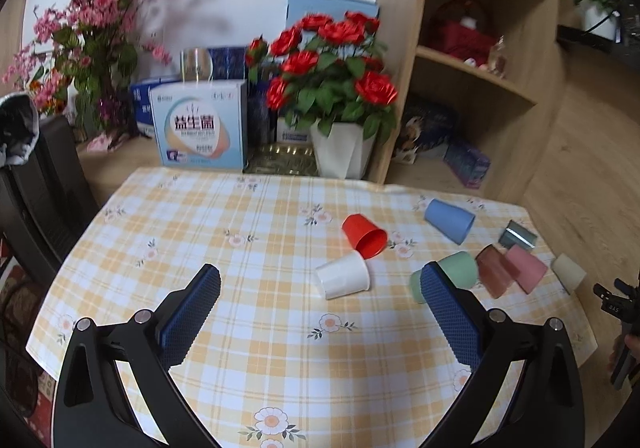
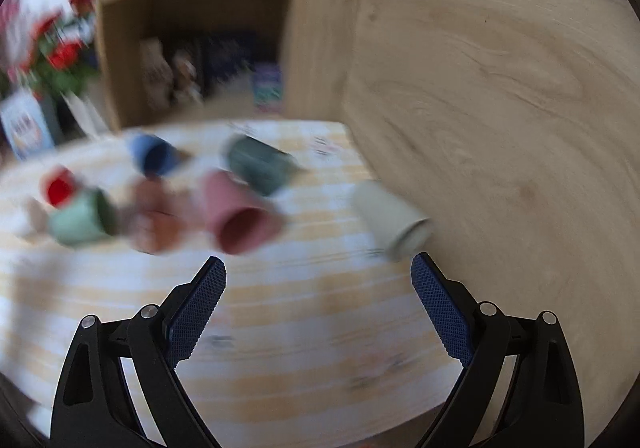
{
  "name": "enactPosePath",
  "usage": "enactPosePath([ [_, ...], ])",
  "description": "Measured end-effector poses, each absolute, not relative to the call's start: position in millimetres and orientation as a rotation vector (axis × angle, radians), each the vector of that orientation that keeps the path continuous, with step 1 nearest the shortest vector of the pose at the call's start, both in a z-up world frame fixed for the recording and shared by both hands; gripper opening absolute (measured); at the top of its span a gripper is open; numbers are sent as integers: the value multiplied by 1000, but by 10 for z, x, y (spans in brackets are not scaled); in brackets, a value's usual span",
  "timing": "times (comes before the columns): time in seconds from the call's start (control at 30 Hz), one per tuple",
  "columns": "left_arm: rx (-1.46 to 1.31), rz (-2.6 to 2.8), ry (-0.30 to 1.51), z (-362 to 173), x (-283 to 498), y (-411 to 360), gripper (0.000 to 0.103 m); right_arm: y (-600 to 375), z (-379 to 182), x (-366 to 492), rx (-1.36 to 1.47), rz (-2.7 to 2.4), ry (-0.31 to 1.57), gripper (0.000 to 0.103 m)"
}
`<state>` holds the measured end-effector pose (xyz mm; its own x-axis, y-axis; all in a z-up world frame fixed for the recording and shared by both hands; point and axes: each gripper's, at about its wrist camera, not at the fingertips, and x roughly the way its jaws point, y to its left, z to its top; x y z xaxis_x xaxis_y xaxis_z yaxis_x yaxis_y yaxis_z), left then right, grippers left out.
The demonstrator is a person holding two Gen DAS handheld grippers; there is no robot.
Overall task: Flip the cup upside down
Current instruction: 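Move the right tool toward the beige cup lying on its side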
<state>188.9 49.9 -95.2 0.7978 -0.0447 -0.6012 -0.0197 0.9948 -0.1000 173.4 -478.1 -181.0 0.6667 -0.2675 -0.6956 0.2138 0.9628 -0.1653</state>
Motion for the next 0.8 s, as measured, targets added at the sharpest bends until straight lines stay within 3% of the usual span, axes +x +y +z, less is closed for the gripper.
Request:
enactPosePath([
  [0.47,-142,26,715,-1248,2383,426,98,-5495,-2503,3112,-317,-333,1045,91],
  [0.8,-159,66,736,-1389,2388,521,98,-5649,-2778,3365,-221,-311,1221,91],
])
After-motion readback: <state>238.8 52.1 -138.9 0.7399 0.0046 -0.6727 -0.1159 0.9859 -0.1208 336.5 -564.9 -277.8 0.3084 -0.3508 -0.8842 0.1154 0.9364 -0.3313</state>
